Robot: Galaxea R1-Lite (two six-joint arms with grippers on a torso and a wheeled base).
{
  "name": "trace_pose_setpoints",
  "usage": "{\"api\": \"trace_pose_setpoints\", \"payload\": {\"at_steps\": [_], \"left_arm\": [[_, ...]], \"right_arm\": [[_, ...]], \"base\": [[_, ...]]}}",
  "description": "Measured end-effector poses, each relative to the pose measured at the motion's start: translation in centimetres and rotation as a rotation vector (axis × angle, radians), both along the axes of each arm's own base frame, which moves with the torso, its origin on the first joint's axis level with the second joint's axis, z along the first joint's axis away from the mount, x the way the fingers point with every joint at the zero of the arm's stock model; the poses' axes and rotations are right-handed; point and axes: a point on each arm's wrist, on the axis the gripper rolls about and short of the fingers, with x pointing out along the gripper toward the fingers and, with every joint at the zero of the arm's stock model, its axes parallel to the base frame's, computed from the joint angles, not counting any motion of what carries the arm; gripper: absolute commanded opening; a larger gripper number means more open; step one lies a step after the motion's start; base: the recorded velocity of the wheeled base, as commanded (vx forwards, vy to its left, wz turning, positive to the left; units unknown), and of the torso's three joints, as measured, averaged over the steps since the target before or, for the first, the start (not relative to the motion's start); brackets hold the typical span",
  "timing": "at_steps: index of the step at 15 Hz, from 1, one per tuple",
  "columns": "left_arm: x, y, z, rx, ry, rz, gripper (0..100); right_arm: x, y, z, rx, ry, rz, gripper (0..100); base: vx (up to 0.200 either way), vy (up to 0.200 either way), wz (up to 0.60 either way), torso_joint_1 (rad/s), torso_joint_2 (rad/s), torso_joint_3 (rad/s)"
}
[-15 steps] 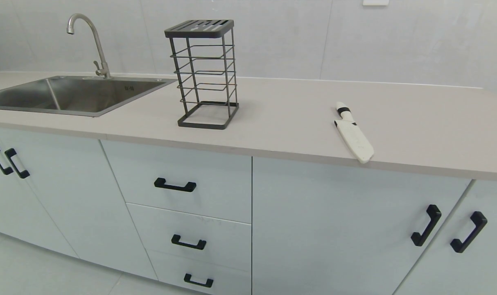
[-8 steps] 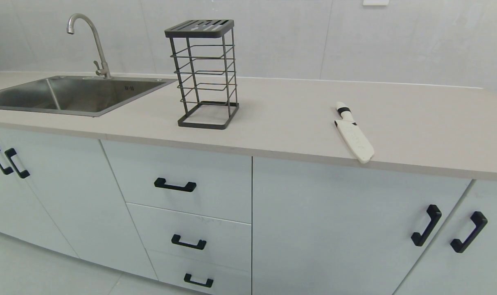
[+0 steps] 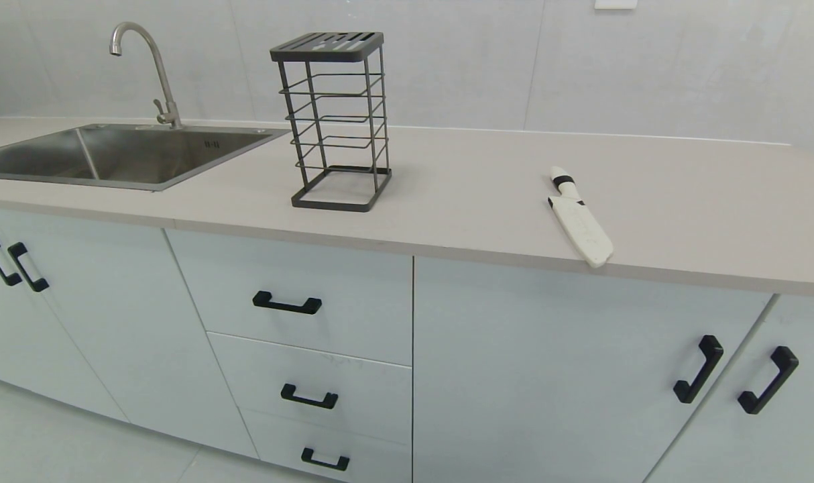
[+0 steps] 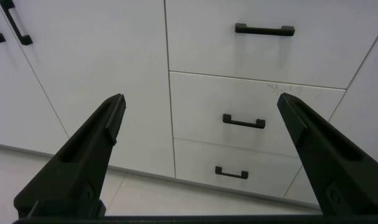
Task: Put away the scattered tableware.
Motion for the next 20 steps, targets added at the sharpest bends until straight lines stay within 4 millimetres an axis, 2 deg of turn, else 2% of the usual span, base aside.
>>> {"api": "trace_pose_setpoints", "payload": {"at_steps": [2,7,11,15,17,20], "left_arm": [[0.00,0.00,0.00,0.001,0.000,0.000,100],[0.00,0.00,0.00,-0.005,0.000,0.001,100],[0.00,-0.08,0.00,0.004,0.000,-0.039,100],[0.00,-0.15,0.02,0.008,0.001,-0.073,100],[0.00,-0.15,0.02,0.006,0.001,-0.071,100],[0.00,-0.15,0.02,-0.008,0.002,-0.069,100]], "right_arm": [[0.05,-0.24,0.01,0.002,-0.002,-0.109,0],[0.04,-0.17,0.00,-0.041,-0.011,-0.080,0],[0.08,-0.46,0.04,-0.088,-0.022,-0.214,0],[0.09,-0.55,-0.06,-0.116,-0.014,-0.254,0],[0.11,-0.56,-0.58,-0.082,0.043,-0.254,0],[0.11,-0.60,-0.66,-0.041,0.057,-0.272,0]], "base": [[0.000,0.000,0.00,0.000,0.00,0.000],[0.000,0.000,0.00,0.000,0.00,0.000],[0.000,0.000,0.00,0.000,0.00,0.000],[0.000,0.000,0.00,0.000,0.00,0.000],[0.000,0.000,0.00,0.000,0.00,0.000],[0.000,0.000,-0.60,0.004,0.00,0.002]]}}
